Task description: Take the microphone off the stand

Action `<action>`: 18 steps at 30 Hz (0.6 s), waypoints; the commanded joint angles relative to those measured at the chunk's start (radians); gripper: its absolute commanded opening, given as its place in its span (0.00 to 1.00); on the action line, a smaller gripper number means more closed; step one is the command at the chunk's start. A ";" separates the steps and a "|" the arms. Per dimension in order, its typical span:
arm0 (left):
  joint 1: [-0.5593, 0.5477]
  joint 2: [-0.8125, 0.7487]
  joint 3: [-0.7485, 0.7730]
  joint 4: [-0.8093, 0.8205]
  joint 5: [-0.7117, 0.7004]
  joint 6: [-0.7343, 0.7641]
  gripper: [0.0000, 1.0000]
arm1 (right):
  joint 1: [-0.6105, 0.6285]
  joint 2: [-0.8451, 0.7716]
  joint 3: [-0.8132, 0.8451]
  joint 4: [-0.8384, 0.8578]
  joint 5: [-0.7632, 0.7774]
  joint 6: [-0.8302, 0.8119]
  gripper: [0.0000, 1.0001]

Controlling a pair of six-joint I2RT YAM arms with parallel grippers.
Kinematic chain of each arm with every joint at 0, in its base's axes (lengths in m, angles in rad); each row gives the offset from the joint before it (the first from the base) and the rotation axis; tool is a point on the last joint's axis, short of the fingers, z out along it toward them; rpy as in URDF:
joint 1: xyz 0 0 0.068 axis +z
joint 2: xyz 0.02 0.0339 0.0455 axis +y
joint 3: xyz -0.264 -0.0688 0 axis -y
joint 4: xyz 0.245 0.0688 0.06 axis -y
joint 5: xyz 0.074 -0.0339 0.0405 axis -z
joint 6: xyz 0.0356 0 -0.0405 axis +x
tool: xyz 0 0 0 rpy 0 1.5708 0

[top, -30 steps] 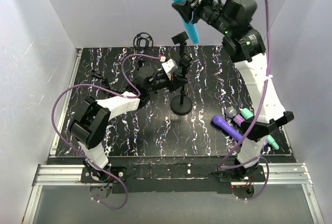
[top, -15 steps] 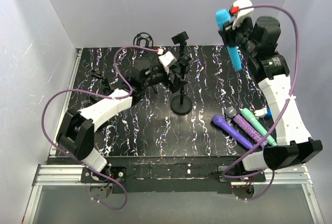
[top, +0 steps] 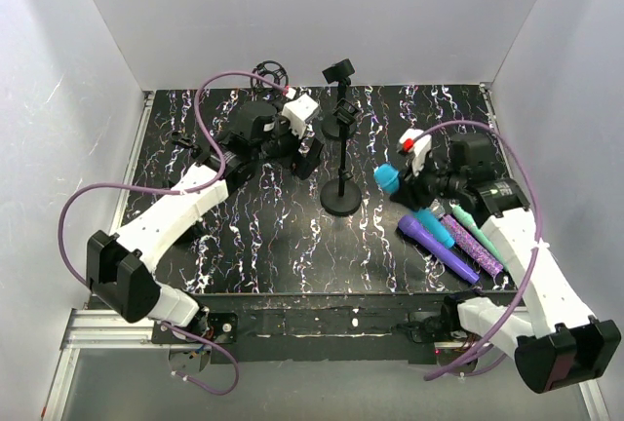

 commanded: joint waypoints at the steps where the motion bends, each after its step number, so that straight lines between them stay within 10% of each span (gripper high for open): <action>1: 0.002 -0.091 -0.016 -0.084 -0.026 0.003 0.98 | 0.065 0.043 -0.086 -0.054 -0.200 -0.021 0.01; 7: 0.002 0.005 0.149 -0.291 -0.007 0.046 0.98 | 0.082 0.175 -0.175 0.060 -0.154 0.095 0.01; 18: 0.002 -0.053 0.011 -0.259 -0.018 0.127 0.98 | 0.080 0.206 -0.339 0.250 0.142 0.149 0.01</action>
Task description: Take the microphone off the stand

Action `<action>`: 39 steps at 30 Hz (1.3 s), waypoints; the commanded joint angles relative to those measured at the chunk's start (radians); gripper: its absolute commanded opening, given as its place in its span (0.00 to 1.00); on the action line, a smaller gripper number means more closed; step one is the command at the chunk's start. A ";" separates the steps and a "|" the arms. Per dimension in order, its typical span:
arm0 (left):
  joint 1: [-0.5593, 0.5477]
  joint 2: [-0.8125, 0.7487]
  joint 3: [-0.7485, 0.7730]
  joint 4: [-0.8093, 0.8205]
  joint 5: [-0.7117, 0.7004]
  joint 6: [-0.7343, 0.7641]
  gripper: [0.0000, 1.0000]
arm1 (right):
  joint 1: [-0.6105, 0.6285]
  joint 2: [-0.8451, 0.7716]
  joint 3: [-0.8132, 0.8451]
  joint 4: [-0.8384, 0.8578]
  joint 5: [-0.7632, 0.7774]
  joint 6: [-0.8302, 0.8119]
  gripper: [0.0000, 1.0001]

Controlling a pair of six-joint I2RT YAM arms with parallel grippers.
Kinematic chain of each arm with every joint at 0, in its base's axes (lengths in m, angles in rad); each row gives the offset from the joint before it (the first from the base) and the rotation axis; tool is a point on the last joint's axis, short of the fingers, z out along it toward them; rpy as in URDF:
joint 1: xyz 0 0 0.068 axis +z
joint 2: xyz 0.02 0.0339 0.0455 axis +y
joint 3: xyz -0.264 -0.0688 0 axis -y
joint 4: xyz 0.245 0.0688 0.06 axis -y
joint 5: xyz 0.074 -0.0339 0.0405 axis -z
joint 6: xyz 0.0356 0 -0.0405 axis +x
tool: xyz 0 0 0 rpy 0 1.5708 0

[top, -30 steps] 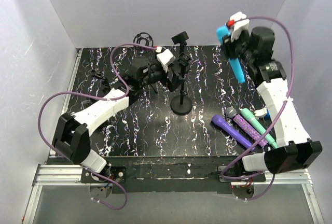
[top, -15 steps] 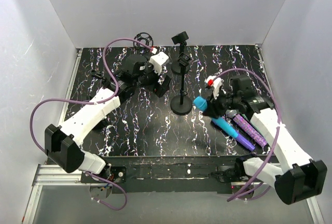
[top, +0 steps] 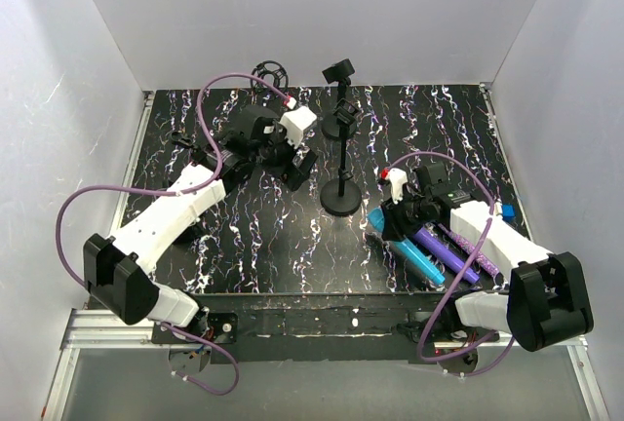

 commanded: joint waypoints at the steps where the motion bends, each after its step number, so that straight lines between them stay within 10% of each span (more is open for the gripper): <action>1: 0.000 -0.019 -0.007 -0.040 0.038 0.114 0.98 | -0.002 -0.016 -0.016 0.122 0.156 0.010 0.01; 14: 0.000 0.049 0.006 0.018 0.099 0.197 0.98 | -0.013 -0.030 -0.074 0.125 0.318 -0.117 0.43; 18: 0.002 0.043 -0.022 0.165 0.140 0.197 0.98 | -0.024 -0.048 -0.017 0.064 0.314 -0.073 0.81; 29: 0.003 0.154 -0.117 0.656 0.322 0.085 0.97 | -0.024 -0.083 0.079 -0.084 0.236 -0.040 0.83; 39: -0.015 0.302 -0.076 0.858 0.360 -0.047 0.74 | -0.025 -0.067 0.175 -0.076 0.171 0.048 0.83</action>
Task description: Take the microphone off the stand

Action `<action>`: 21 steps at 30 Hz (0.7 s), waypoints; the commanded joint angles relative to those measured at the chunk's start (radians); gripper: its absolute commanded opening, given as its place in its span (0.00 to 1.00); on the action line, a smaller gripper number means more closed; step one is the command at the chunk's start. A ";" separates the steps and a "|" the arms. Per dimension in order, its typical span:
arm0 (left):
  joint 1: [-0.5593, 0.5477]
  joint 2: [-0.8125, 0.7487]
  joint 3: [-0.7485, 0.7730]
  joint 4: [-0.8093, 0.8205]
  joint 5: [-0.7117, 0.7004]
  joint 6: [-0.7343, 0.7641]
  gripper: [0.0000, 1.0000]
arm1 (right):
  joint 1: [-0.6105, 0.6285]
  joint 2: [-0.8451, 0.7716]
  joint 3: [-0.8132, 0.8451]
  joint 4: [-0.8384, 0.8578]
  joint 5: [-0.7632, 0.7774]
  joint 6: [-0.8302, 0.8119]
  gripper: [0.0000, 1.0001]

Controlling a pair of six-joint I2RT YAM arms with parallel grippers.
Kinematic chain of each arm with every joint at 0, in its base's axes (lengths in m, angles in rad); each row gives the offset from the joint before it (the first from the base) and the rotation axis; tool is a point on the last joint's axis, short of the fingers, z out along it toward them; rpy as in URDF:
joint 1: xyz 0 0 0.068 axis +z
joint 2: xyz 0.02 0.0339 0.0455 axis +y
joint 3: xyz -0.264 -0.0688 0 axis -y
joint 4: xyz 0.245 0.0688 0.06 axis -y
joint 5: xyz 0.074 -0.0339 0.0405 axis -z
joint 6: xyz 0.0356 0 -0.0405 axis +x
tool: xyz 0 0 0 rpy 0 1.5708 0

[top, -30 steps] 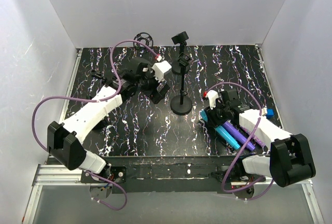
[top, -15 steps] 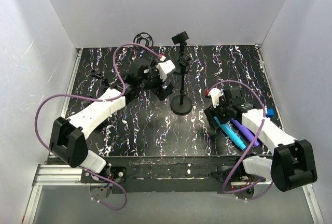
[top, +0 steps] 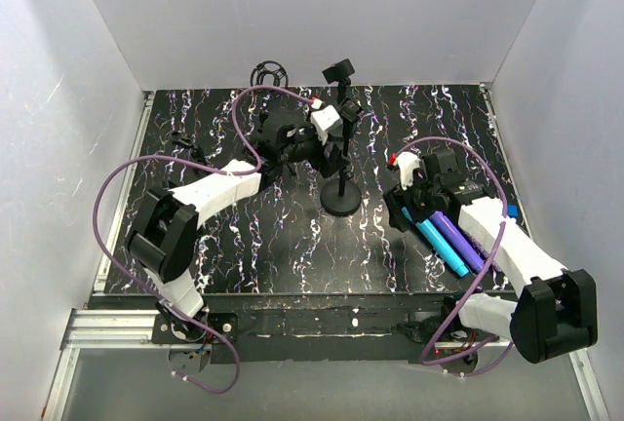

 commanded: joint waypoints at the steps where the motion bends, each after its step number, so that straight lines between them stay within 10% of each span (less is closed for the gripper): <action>1: -0.017 0.026 0.061 0.120 0.017 -0.052 0.70 | -0.005 0.000 0.090 0.009 -0.078 0.073 0.83; 16: -0.020 0.006 0.078 0.142 -0.003 -0.113 0.01 | -0.006 0.222 0.380 -0.023 -0.436 0.176 0.82; 21: -0.020 -0.016 0.079 0.111 -0.188 -0.277 0.00 | -0.008 0.354 0.495 0.036 -0.511 0.272 0.81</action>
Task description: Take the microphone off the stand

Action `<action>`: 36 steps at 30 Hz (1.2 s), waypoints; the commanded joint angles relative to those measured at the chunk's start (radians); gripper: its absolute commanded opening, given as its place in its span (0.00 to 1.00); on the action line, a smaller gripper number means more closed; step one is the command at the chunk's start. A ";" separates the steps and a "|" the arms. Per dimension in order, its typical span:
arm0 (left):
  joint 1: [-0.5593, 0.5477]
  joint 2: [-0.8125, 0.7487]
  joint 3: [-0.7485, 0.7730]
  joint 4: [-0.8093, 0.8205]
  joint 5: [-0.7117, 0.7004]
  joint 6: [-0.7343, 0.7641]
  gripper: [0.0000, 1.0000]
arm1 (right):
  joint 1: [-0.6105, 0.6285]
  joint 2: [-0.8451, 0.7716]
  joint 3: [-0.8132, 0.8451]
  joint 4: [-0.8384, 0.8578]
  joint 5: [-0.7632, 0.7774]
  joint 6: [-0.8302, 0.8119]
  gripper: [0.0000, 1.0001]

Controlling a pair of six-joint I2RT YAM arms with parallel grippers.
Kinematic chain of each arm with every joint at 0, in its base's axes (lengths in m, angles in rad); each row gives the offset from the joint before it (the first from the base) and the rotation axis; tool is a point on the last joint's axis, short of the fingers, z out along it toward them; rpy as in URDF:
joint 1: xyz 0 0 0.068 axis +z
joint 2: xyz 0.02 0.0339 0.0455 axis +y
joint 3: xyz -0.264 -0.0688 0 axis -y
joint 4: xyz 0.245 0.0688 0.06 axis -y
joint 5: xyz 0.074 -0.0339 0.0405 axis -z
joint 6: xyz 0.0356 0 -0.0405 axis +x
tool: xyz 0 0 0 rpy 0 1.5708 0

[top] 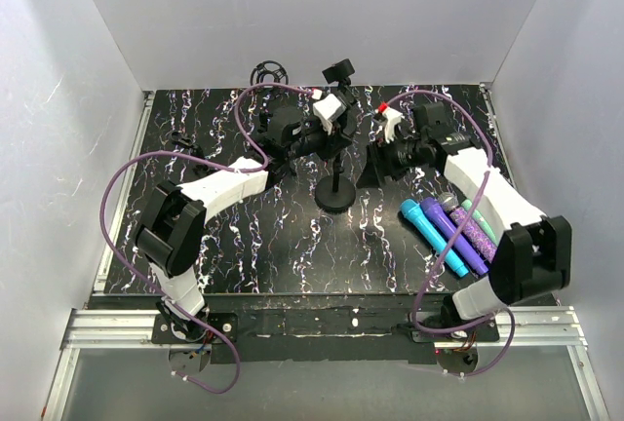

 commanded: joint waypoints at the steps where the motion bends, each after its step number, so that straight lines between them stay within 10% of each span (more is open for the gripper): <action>1: 0.004 -0.083 0.037 -0.032 -0.215 -0.184 0.00 | -0.006 0.096 0.126 0.065 -0.118 0.132 0.80; 14: -0.002 -0.068 0.143 -0.285 -0.516 -0.485 0.00 | -0.010 0.283 0.204 0.280 -0.267 0.491 0.51; 36: -0.013 -0.051 0.164 -0.319 -0.552 -0.505 0.00 | 0.060 0.400 0.297 0.244 -0.123 0.547 0.48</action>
